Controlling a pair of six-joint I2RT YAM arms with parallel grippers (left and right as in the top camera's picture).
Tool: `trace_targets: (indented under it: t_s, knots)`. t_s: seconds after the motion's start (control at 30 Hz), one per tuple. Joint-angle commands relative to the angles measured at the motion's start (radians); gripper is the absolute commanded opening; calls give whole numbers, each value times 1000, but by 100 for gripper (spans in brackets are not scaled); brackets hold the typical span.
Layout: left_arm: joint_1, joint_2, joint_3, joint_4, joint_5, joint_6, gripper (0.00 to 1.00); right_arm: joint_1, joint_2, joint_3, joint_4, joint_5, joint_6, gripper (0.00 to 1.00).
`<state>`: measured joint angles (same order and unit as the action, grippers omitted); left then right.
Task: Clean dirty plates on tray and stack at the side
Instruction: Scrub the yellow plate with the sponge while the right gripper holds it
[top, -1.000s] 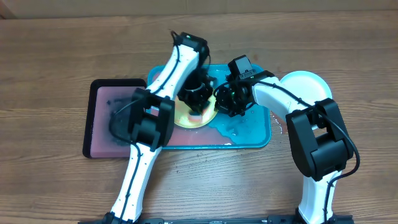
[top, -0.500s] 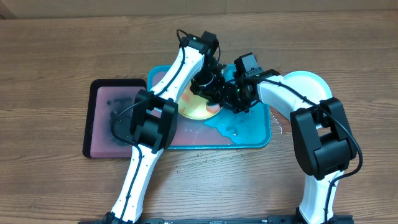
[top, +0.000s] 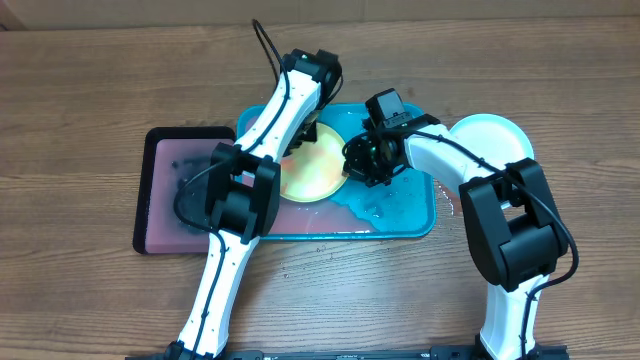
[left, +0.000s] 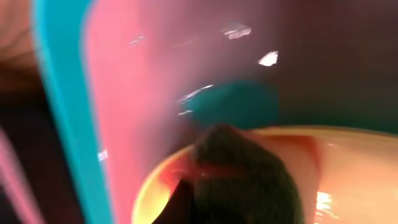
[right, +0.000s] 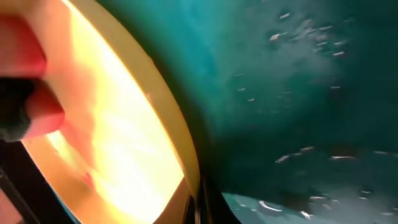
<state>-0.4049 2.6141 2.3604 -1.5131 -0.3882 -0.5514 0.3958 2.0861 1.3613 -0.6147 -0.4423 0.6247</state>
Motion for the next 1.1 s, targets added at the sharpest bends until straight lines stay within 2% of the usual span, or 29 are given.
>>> trace_targets:
  t_s: [0.0,0.07,0.23,0.4,0.47,0.63,1.07]
  knots:
    - [32,47,-18,-48,-156,-36,4,-5,3,-14,-18,7,-11,4]
    - [32,47,-18,-57,-63,111,4,-8,3,-14,-14,6,-11,4]
    - [33,47,-18,-69,344,571,4,-45,3,-14,-14,-10,-4,4]
    - [34,47,-18,-111,611,821,4,-97,3,-14,-14,-47,-5,4]
    - [31,47,-18,-119,684,883,4,-105,3,-14,-14,-52,-5,4]
    - [31,47,-18,-121,753,946,4,-103,3,-14,-14,-53,-5,4]
    - [31,47,-18,-154,814,1075,4,-103,3,-14,-17,-53,-5,4]
